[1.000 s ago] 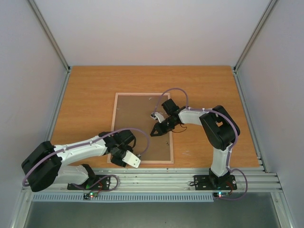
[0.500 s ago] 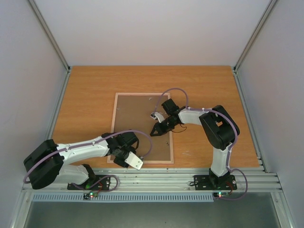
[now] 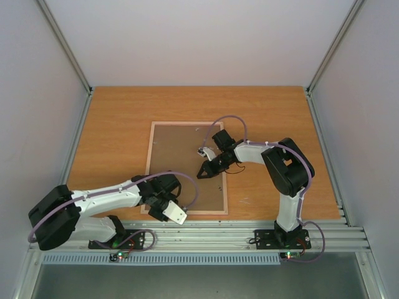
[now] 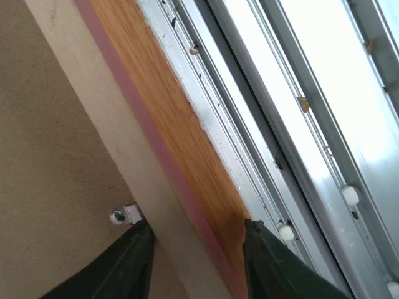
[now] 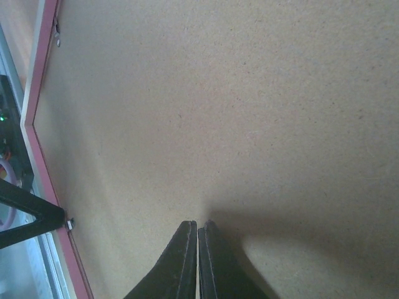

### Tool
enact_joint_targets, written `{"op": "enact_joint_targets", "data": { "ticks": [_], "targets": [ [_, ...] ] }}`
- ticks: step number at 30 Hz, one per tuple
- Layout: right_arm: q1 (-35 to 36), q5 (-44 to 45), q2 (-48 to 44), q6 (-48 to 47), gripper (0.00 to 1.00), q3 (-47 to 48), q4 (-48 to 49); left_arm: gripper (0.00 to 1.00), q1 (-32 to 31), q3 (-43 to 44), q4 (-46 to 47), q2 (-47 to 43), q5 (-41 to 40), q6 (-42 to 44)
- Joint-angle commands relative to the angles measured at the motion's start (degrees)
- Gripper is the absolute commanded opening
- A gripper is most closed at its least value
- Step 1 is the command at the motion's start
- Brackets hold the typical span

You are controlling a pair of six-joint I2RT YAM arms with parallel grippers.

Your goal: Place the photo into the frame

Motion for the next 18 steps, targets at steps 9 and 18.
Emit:
{"op": "enact_joint_targets", "data": {
  "ticks": [9, 18],
  "targets": [
    [-0.4, -0.3, -6.5, -4.5, 0.1, 3.0, -6.8, 0.69, 17.5, 19.3, -10.2, 1.4, 6.8, -9.4],
    [-9.6, 2.7, -2.4, -5.0, 0.16, 16.3, -10.6, 0.76, 28.8, 47.1, -5.8, 28.3, 1.9, -20.7]
  ]
}}
